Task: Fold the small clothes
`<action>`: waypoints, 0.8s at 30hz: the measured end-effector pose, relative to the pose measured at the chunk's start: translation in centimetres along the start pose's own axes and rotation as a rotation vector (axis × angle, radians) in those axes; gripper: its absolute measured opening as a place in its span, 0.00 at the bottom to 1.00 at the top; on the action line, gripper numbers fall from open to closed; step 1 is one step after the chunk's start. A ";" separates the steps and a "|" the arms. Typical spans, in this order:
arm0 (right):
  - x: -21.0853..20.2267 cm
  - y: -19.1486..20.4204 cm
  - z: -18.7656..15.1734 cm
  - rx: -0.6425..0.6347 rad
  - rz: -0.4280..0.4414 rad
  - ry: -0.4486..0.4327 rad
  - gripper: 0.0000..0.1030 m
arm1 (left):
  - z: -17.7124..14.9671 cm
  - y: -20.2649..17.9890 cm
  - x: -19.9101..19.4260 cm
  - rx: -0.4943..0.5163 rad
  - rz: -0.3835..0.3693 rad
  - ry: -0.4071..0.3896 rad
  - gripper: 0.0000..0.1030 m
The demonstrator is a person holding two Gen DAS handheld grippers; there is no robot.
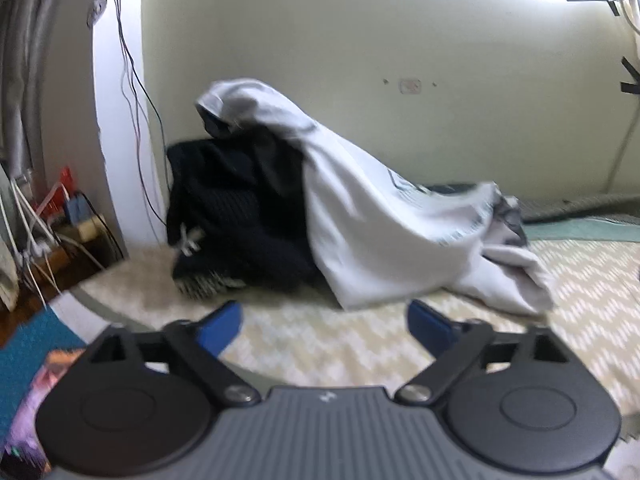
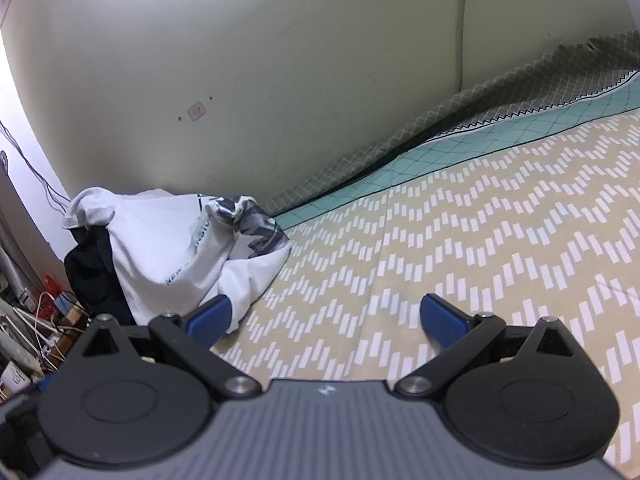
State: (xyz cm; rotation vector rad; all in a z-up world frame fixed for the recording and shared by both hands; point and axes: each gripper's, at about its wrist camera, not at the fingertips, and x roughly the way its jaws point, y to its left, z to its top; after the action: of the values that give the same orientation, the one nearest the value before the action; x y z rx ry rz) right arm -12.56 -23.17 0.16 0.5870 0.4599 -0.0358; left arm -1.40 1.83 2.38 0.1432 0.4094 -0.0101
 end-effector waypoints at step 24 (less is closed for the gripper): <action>0.4 0.3 0.0 -0.039 -0.036 0.014 0.92 | -1.7 1.1 -1.7 -0.026 0.065 -0.114 1.00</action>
State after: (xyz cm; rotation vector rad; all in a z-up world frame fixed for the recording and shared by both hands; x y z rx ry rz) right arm -12.17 -22.82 0.14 0.5406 0.4839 -0.0565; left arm -3.60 3.13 1.63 0.1291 0.2904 0.0504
